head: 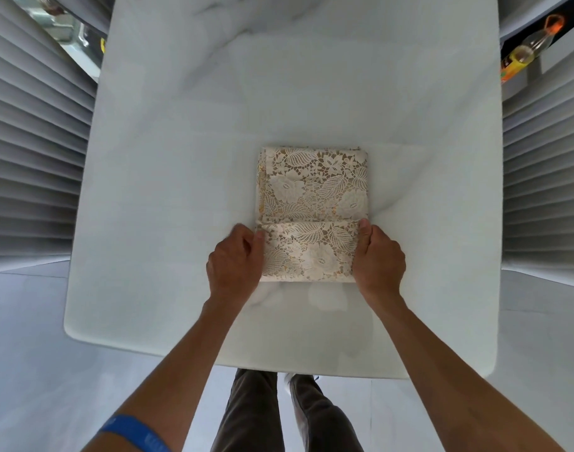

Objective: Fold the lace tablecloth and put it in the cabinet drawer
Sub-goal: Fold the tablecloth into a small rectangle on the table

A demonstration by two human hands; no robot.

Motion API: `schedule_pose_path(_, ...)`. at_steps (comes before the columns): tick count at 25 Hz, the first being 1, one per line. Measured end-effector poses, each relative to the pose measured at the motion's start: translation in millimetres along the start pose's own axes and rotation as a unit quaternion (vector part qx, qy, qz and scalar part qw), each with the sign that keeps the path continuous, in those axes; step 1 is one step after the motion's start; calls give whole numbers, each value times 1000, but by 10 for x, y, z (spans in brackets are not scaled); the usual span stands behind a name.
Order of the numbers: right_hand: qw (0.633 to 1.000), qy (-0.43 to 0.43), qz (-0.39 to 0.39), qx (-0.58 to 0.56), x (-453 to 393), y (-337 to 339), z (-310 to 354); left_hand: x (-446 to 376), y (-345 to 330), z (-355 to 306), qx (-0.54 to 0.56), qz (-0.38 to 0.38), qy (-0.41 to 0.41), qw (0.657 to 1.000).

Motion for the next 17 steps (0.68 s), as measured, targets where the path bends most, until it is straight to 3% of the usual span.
schedule_pose_path(2,1000,9,-10,15,5,-25,6,93,89,-244,-33,-115,-152,981)
schedule_pose_path(4,999,18,-6,30,-2,-40,-6,251,-81,-539,-100,-89,-351,927)
schedule_pose_path(5,1000,0,-1,30,-17,-28,-32,257,-192,-603,-159,-38,-385,908)
schedule_pose_path(7,997,-70,-23,-15,-10,42,-40,127,-366,-576,-253,55,-366,894)
schedule_pose_path(8,997,-60,-35,-37,34,97,4,57,-432,-523,-269,77,-354,892)
schedule_pose_path(10,989,146,14,15,209,149,146,-8,-506,-462,-272,83,-362,888)
schedule_pose_path(12,910,363,156,122,446,81,156,-63,-511,-442,-268,83,-394,875)
schedule_pose_path(13,887,385,193,165,466,69,125,-106,-480,-413,-263,79,-408,870)
schedule_pose_path(17,899,269,224,263,241,75,100,-316,-263,-130,-203,61,-382,899)
Point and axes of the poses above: each hand's wrist, its own x-axis away from the middle knuckle, its own y-axis out of the back of the hand, z = x × y, the point moved 3 cm from there along -x, towards the middle knuckle, and after that the axes turned 15 degrees about -x, right-handed, at the moved point
